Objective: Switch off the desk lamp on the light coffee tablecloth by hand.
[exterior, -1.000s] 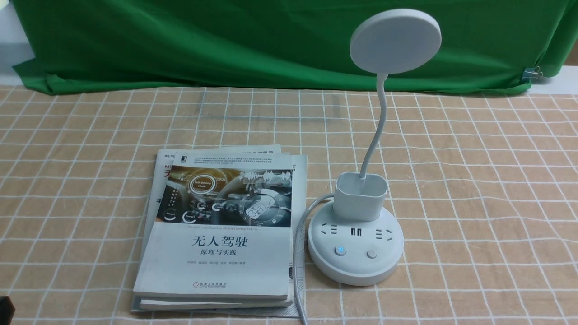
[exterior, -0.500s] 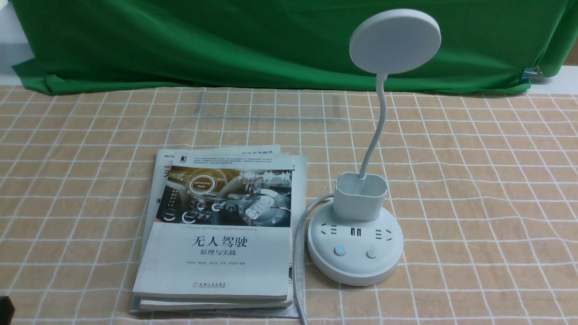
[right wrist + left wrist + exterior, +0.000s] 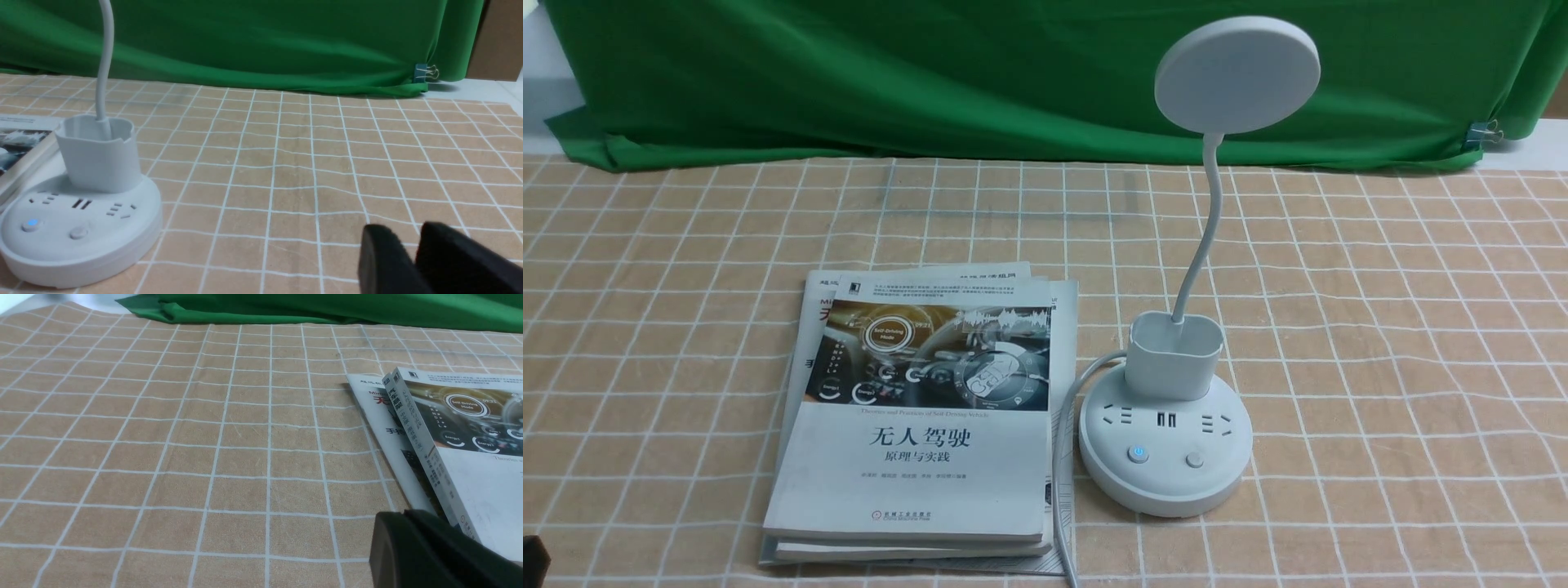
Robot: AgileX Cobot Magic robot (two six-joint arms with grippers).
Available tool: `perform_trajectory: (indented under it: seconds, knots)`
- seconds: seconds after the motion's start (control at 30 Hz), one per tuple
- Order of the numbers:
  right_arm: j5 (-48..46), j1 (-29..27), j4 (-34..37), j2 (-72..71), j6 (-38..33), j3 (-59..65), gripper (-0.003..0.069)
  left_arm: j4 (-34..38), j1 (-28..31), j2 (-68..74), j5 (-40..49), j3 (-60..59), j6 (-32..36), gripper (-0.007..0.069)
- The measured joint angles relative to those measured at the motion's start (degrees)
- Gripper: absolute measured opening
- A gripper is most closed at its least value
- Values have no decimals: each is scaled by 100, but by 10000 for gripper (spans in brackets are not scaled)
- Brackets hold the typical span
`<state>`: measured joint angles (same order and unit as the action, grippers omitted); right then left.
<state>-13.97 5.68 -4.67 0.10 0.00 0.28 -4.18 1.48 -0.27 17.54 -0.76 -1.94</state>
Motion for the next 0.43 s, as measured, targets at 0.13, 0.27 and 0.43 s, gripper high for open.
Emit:
perform_trajectory:
  seconds: [0.13,0.27,0.43]
  knots:
    - [0,0,0,0,0,0,171,0,0,0,0,0,0,5]
    - [0,0,0,0,0,0,183,0,0,0,0,0,0,5]
    - [0,0,0,0,0,0,192,0,0,0,0,0,0,5]
